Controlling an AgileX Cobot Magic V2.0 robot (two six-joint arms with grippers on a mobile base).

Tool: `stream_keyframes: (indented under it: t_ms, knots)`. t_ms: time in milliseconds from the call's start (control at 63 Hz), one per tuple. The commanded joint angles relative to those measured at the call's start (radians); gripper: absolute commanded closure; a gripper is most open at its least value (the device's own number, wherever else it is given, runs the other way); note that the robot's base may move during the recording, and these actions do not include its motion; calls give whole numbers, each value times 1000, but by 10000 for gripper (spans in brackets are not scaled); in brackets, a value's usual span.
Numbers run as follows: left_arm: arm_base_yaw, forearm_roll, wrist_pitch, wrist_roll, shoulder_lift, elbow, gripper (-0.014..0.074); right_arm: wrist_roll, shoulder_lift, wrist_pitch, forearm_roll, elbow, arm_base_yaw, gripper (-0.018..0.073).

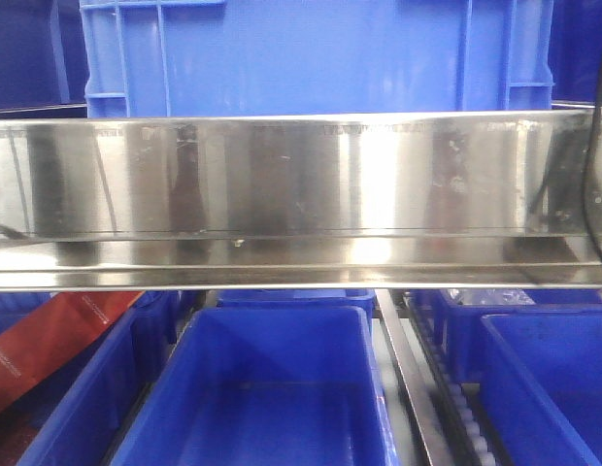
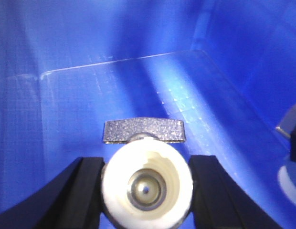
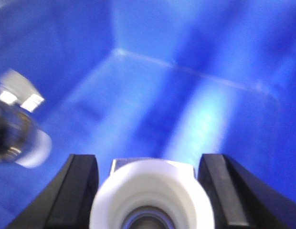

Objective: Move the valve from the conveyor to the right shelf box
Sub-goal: 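Open both grippers to drop the valves into the blue box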

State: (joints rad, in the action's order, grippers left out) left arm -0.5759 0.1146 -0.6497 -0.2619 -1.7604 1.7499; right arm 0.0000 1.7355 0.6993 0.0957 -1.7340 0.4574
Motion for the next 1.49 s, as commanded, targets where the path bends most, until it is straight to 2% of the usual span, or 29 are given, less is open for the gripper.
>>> stream_keyframes:
  t_ms: [0,48,222,302,397,778,842,874,1016,1032,1080,1286,1477]
  knots:
    - [-7,-19,49,-4,9,17,339,0,-14,-38,-7,-19,-7,717]
    - [-7,-19,49,-4,9,17,315,0,-14,-38,-7,-19,-7,675]
    - [-7,-19,49,-4,9,17,267,0,-14,-38,-4,-19,-7,314]
    - [-7,-19,44,-4,9,17,254,0,-14,-36,-4,-19,-7,230]
    - [-7,-19,44,-4,9,17,256,0,-14,-32,-4,-19,-7,196]
    - [-7,-15,44,-4,9,20,266,0,-14,-26,-4,-21,-7,216]
    - [-7,-15,37,-4,9,27,307,0,-18,-26,-4,-21,-7,290]
    - [-7,-15,34,-4,9,32,354,0,-20,-26,-4,-21,-7,344]
    - [-7,-15,39,-4,9,61,598,0,-34,-35,-4,-21,-7,712]
    - [-7,-15,39,-4,9,61,624,0,-34,-37,-4,-21,-7,727]
    - [-7,-15,45,-4,9,61,709,0,-34,-37,-4,-21,-7,723]
    - [8,-15,30,-4,19,68,707,0,-63,-34,-4,-21,-9,721]
    - [10,-15,35,-4,115,53,707,0,-160,-43,-4,-17,-9,721]
